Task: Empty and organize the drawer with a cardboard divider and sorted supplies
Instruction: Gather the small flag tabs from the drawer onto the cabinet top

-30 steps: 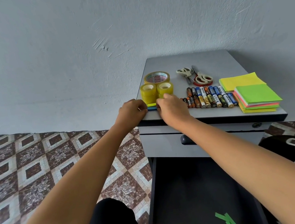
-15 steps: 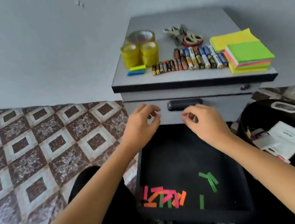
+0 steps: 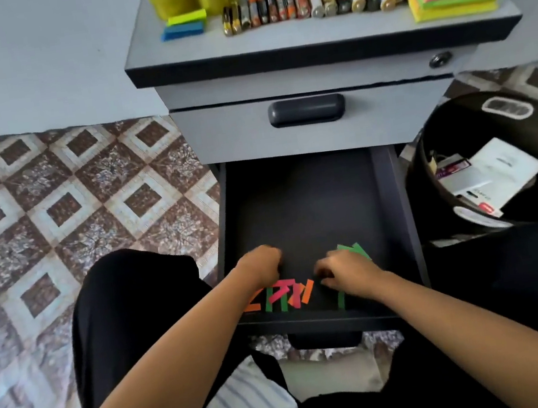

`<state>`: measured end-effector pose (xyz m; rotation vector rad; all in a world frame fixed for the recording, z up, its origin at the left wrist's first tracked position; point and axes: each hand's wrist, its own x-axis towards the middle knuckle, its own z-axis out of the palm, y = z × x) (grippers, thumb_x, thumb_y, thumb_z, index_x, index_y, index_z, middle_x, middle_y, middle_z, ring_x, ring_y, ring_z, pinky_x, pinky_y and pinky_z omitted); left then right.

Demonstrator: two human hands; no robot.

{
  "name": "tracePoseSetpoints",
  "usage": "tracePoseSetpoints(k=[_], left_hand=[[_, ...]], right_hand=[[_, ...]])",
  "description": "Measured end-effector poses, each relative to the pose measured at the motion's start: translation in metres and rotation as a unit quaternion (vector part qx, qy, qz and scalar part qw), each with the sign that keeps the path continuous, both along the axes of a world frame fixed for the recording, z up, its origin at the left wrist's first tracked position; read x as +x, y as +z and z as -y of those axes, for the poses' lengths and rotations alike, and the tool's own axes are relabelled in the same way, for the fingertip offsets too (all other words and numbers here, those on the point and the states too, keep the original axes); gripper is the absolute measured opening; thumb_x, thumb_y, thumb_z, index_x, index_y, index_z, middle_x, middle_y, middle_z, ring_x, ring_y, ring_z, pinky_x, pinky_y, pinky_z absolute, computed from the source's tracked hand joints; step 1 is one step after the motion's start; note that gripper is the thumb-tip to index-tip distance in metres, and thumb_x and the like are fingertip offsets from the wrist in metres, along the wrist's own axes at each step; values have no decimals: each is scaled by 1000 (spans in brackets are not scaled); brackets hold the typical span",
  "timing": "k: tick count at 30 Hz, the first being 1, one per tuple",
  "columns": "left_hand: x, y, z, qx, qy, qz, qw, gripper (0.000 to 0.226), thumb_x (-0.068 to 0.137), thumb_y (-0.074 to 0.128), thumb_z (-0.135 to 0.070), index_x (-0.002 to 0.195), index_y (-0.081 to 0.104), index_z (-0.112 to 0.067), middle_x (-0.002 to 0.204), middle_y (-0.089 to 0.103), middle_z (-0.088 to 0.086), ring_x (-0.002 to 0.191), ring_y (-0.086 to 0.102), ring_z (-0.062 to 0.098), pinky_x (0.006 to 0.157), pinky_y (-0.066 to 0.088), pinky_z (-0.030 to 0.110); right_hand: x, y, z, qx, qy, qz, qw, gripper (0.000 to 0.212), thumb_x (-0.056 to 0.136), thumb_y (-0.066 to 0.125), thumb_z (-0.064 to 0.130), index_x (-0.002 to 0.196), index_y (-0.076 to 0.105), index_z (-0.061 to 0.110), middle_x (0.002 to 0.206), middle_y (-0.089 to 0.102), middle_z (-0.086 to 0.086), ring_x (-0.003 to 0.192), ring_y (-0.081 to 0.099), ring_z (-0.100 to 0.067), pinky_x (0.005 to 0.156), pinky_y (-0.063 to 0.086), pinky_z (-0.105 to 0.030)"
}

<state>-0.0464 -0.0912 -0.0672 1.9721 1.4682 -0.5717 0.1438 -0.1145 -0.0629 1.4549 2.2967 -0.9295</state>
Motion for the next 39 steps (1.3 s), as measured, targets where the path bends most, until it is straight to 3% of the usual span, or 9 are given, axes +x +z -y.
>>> tracePoseSetpoints(k=[5,8,11,16,21,25,29,32,39], left_hand=[[-11,-11,1,-9,-14,-54,998,34,91,48,-8,124,50,-2,126,49,20,117,50,35,97,44,40],[-17,-16,5,-3,-25,-92,995,36,92,45,-6,128,51,-4,128,49,18,118,50,34,97,45,41],[-18,-19,8,12,-32,-103,994,33,93,44,-9,124,54,-8,126,51,14,114,52,32,92,45,40],[-16,-14,8,25,-11,-75,997,22,93,44,-11,109,58,-8,114,60,13,104,59,32,79,45,36],[-20,-14,3,16,72,43,996,11,90,50,-16,96,56,-9,105,62,15,97,59,34,81,51,41],[-14,-18,5,5,48,94,994,18,87,58,-17,102,66,-12,106,67,9,99,61,26,84,51,37],[-7,-28,10,5,-12,65,998,24,89,54,-23,109,67,-22,113,64,5,104,59,25,87,50,36],[-4,-28,13,44,-31,46,997,26,93,49,-28,114,62,-23,118,60,3,112,54,23,95,40,37],[2,-31,19,56,-80,8,995,28,95,45,-28,117,58,-16,121,51,7,120,45,25,100,30,42]], right_hand=[[-22,-15,2,8,96,-18,995,35,94,46,19,126,57,26,117,51,-9,110,52,-29,84,44,-35],[-29,-20,2,40,170,-1,985,37,98,41,20,132,53,27,131,43,-11,121,43,-29,94,38,-37],[-33,-23,3,61,207,18,976,38,99,39,22,136,48,25,140,36,-12,127,36,-28,98,33,-37],[-33,-28,6,100,209,35,972,37,98,39,23,134,47,18,135,40,-9,123,36,-28,95,32,-37],[-27,-29,7,80,154,20,985,31,95,44,23,125,49,13,125,50,-7,118,43,-25,89,35,-34],[-19,-29,6,43,92,3,995,26,94,48,26,115,55,12,117,53,-8,114,47,-26,88,39,-34],[-14,-32,6,-31,-61,-58,996,17,90,58,19,104,63,12,102,59,-6,95,57,-21,78,43,-28],[-12,-36,3,-64,-140,-79,985,18,87,63,18,103,67,12,87,58,2,81,54,-11,72,41,-20],[-9,-40,1,-64,-257,-138,954,6,86,64,12,90,68,10,82,61,2,79,54,-11,58,37,-13]])
